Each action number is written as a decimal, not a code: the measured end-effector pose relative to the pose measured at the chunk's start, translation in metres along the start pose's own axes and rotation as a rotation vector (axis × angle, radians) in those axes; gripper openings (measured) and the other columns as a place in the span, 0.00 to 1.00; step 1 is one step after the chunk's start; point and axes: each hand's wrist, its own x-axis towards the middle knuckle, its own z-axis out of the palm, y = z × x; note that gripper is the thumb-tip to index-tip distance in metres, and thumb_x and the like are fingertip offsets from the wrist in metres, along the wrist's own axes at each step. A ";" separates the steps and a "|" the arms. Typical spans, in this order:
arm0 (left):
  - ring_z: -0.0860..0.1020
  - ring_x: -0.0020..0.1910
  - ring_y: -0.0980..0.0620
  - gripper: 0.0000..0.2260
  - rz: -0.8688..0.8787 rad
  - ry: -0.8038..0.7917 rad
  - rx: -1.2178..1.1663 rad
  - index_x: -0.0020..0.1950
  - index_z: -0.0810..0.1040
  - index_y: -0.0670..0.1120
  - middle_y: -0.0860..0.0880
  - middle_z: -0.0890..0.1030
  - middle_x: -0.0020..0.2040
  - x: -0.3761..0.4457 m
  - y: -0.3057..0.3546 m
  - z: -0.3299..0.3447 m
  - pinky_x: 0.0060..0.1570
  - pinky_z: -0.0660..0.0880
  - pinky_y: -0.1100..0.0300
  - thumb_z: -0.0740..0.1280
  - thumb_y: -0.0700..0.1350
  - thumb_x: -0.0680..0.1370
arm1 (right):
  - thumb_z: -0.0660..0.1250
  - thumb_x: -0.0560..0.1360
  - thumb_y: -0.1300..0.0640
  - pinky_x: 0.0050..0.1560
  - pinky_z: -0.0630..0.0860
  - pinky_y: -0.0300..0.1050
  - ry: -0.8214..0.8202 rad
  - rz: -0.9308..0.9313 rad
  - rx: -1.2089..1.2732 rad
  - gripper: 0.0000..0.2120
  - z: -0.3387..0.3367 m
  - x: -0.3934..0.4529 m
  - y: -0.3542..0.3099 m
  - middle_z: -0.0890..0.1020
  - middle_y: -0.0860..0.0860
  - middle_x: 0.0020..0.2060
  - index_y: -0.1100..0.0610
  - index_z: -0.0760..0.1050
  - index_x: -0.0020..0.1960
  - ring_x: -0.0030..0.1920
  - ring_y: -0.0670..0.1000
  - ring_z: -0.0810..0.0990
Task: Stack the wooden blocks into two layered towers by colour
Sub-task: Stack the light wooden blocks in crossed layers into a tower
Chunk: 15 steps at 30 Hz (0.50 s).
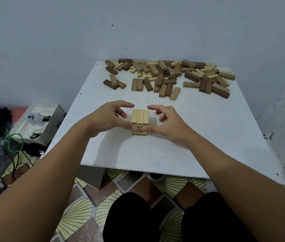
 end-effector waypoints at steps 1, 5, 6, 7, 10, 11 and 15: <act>0.75 0.51 0.50 0.36 -0.007 -0.002 0.007 0.73 0.74 0.59 0.47 0.76 0.60 -0.001 0.001 -0.001 0.48 0.74 0.61 0.83 0.46 0.68 | 0.81 0.68 0.41 0.55 0.74 0.41 -0.007 0.002 0.006 0.37 -0.001 0.000 0.000 0.69 0.46 0.63 0.36 0.70 0.73 0.61 0.46 0.70; 0.74 0.53 0.50 0.39 0.014 0.005 -0.026 0.76 0.70 0.59 0.49 0.76 0.61 -0.003 0.013 -0.007 0.51 0.74 0.60 0.82 0.43 0.69 | 0.73 0.78 0.47 0.53 0.73 0.39 -0.043 0.009 0.074 0.26 -0.015 0.000 0.001 0.69 0.47 0.64 0.38 0.70 0.74 0.59 0.46 0.73; 0.75 0.53 0.50 0.37 0.036 0.025 -0.048 0.75 0.70 0.59 0.49 0.76 0.60 -0.002 0.018 -0.008 0.52 0.74 0.59 0.82 0.43 0.70 | 0.70 0.80 0.49 0.52 0.74 0.40 -0.020 0.013 0.097 0.22 -0.020 0.001 0.002 0.70 0.48 0.64 0.39 0.72 0.73 0.56 0.46 0.74; 0.75 0.52 0.51 0.34 0.062 0.059 -0.061 0.74 0.72 0.59 0.49 0.76 0.59 -0.001 0.024 -0.007 0.52 0.73 0.59 0.81 0.44 0.72 | 0.67 0.81 0.50 0.51 0.74 0.42 0.025 0.018 0.105 0.20 -0.027 0.002 0.003 0.71 0.48 0.63 0.40 0.73 0.72 0.54 0.47 0.75; 0.78 0.48 0.53 0.21 0.152 0.200 0.025 0.68 0.77 0.57 0.50 0.79 0.53 0.012 0.044 0.003 0.46 0.73 0.62 0.77 0.48 0.77 | 0.68 0.81 0.45 0.52 0.79 0.46 0.183 0.034 0.055 0.18 -0.049 0.006 0.010 0.73 0.47 0.60 0.41 0.75 0.70 0.53 0.50 0.77; 0.78 0.45 0.54 0.17 0.184 0.236 0.092 0.66 0.79 0.55 0.50 0.79 0.51 0.020 0.051 0.009 0.42 0.73 0.63 0.75 0.49 0.78 | 0.69 0.80 0.43 0.53 0.80 0.46 0.218 0.043 0.023 0.19 -0.057 0.006 0.014 0.74 0.47 0.59 0.41 0.75 0.70 0.54 0.50 0.77; 0.75 0.37 0.58 0.08 0.263 0.282 0.342 0.58 0.83 0.51 0.52 0.79 0.45 0.053 0.078 0.042 0.36 0.70 0.64 0.72 0.51 0.81 | 0.69 0.81 0.46 0.53 0.80 0.46 0.299 0.086 -0.158 0.20 -0.087 0.009 0.031 0.75 0.49 0.58 0.44 0.74 0.71 0.52 0.49 0.78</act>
